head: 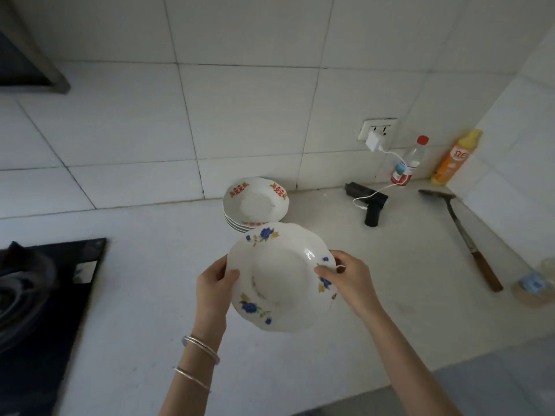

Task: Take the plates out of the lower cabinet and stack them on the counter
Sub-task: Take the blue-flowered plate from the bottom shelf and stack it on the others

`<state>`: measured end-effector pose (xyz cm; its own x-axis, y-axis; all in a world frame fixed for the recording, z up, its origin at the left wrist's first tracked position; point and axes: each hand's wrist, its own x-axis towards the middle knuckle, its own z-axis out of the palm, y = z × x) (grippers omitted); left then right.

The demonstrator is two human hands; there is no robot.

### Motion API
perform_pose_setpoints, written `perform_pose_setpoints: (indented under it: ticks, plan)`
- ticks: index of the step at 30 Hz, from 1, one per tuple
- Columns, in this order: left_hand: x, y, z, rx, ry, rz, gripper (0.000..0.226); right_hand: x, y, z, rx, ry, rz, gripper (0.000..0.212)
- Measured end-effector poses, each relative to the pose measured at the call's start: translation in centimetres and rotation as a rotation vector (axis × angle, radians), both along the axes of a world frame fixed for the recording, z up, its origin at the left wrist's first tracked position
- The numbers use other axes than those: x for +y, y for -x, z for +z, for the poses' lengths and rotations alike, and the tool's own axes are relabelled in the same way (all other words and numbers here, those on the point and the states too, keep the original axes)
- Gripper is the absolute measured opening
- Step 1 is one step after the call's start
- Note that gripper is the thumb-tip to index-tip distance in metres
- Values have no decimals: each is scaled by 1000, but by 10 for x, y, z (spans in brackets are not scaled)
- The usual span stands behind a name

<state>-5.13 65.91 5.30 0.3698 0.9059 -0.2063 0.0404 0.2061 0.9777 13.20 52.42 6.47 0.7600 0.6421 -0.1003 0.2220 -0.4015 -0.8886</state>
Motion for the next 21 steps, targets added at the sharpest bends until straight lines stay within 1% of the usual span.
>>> perform_pose_setpoints:
  ticks: [4, 7, 9, 11, 14, 15, 21]
  plan:
    - [14, -25, -4, 40, 4, 102, 35, 32, -31, -8, 2, -1, 66, 24]
    - [31, -44, -7, 68, -4, 151, 31, 58, -55, -18, 26, 5, 108, 23]
    - [48, -58, -11, 95, 9, 172, 35, 79, -70, -25, 35, 9, 131, 21]
    - [66, -70, -16, 113, 29, 183, 36, 102, -82, -33, 49, 7, 150, 21]
    - [93, -83, -26, 120, 0, 166, 25, 133, -97, -47, 85, 4, 162, 24]
    - [103, -87, -31, 124, -9, 163, 25, 143, -102, -52, 91, 1, 163, 25]
    - [155, -111, -61, 155, -23, 171, 33, 195, -127, -73, 80, -10, 169, 29]
